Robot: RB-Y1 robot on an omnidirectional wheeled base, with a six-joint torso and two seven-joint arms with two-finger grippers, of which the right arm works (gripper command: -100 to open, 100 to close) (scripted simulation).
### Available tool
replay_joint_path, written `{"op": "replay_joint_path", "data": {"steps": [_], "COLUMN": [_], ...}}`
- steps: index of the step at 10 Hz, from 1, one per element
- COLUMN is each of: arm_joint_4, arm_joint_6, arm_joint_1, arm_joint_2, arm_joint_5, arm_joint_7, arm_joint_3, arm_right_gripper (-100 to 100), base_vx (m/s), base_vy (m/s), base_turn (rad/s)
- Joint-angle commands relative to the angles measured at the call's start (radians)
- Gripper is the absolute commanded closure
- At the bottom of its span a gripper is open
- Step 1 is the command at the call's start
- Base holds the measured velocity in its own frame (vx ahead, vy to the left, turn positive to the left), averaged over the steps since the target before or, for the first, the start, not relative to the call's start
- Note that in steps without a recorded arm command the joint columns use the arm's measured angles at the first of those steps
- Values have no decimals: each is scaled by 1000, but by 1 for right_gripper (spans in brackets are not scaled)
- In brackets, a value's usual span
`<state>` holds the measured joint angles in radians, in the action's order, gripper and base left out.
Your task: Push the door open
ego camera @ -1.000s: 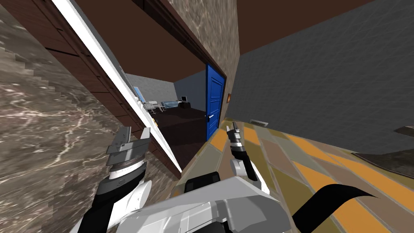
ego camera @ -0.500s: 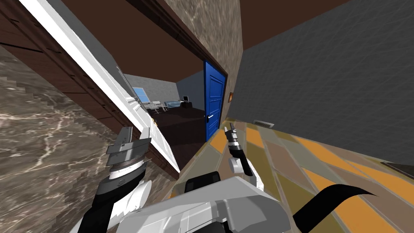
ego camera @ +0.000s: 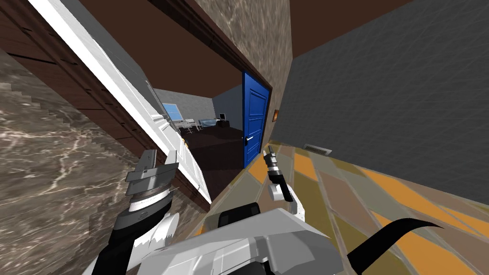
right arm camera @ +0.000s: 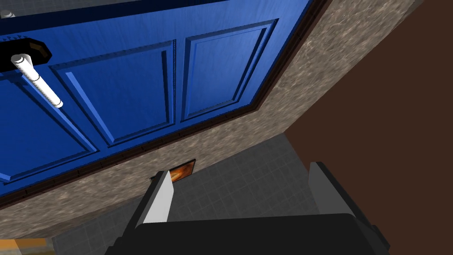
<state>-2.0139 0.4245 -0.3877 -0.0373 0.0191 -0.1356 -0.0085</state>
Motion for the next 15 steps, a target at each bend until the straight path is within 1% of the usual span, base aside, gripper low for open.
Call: {"op": "replay_joint_path", "data": {"steps": [1, 6, 15], "arm_joint_4": [35, 168, 434], "arm_joint_6": [1, 6, 16], "arm_joint_1": [20, 101, 267], "arm_joint_2": [-7, -32, -78], "arm_joint_5": [2, 9, 24], "arm_joint_7": [0, -4, -11], "arm_joint_3": [2, 2, 2], "arm_right_gripper": [-100, -100, -100], "base_vx": [46, 42, 47], "base_vy": [-114, -110, -113], "base_turn": [108, 128, 148]}}
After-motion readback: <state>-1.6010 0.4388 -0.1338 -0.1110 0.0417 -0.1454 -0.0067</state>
